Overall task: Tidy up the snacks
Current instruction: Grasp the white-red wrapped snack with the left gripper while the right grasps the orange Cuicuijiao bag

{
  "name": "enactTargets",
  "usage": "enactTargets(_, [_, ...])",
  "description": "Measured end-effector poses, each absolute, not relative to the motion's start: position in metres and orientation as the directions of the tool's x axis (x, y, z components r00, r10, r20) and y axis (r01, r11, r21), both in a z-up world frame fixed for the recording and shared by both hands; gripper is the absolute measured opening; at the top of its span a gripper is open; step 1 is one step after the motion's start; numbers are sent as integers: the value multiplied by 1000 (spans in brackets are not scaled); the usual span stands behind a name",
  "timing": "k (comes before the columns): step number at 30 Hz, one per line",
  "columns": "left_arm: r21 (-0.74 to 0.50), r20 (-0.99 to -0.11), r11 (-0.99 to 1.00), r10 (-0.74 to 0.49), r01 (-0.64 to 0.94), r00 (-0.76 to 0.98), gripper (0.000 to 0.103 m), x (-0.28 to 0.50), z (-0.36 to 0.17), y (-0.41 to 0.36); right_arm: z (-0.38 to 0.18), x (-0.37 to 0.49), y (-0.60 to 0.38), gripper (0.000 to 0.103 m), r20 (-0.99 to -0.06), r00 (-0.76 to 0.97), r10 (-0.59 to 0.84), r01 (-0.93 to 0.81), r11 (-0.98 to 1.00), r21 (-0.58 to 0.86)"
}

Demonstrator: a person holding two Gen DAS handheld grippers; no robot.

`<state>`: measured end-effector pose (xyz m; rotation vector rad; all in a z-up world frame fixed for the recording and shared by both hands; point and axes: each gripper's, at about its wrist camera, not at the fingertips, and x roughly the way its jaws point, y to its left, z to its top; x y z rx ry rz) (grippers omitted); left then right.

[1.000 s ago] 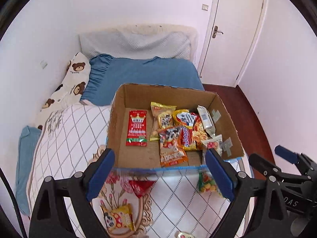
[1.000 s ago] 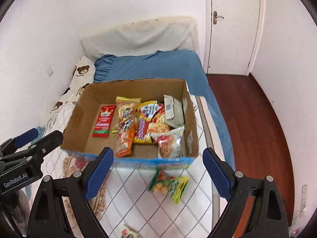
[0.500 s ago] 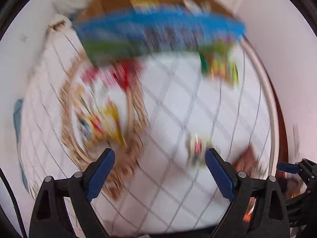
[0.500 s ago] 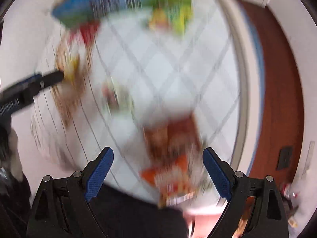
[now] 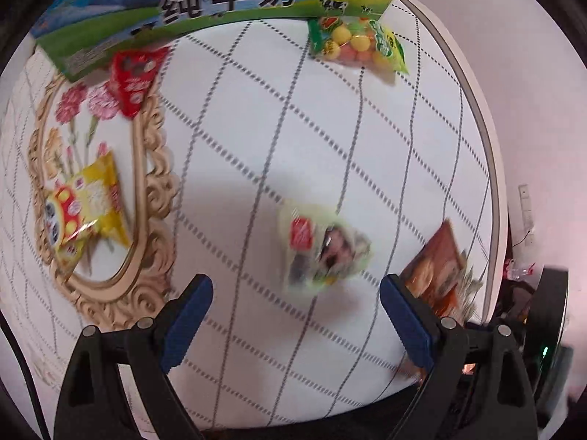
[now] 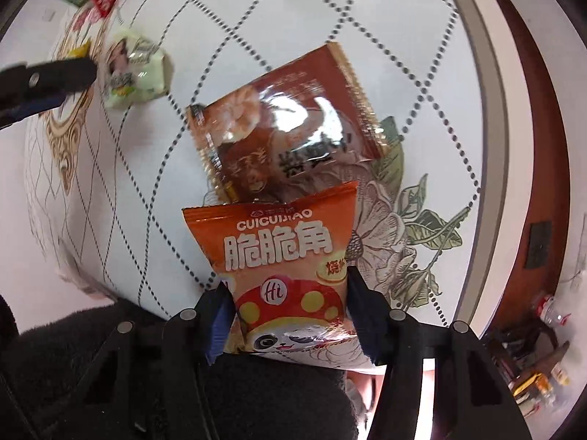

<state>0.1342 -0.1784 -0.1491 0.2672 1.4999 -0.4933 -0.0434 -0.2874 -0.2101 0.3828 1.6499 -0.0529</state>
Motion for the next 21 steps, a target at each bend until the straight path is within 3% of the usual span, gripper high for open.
enactTargets(4, [-173, -984, 874, -169, 455, -51, 90, 145, -165, -200, -211, -44, -298, 59, -972, -62, 226, 318, 928, 195])
enactTargets(5, [-168, -985, 875, -162, 454, -52, 79, 147, -170, -204, -211, -44, -301, 59, -972, -57, 229, 330, 923, 198])
enactTargets(6, [-170, -985, 875, -160, 454, -61, 60, 149, -176, -207, -209, -38, -310, 59, -973, -54, 226, 335, 922, 196])
enactTargets(7, [-166, -986, 876, -151, 453, -71, 55, 150, -182, -208, -208, -35, -310, 59, -974, -53, 222, 336, 922, 192])
enactTargets(12, [-138, -990, 861, -134, 490, -43, 55, 139, -185, -197, -203, -27, -317, 59, -975, -37, 220, 350, 917, 193])
enactTargets(15, [-158, -987, 889, -139, 430, -76, 55, 134, -195, -166, -200, -21, -315, 59, -975, -25, 221, 336, 920, 200])
enactTargets(21, [-306, -947, 917, -267, 256, -176, 61, 138, -217, -131, -198, -3, -306, 60, -970, -28, 241, 322, 921, 220])
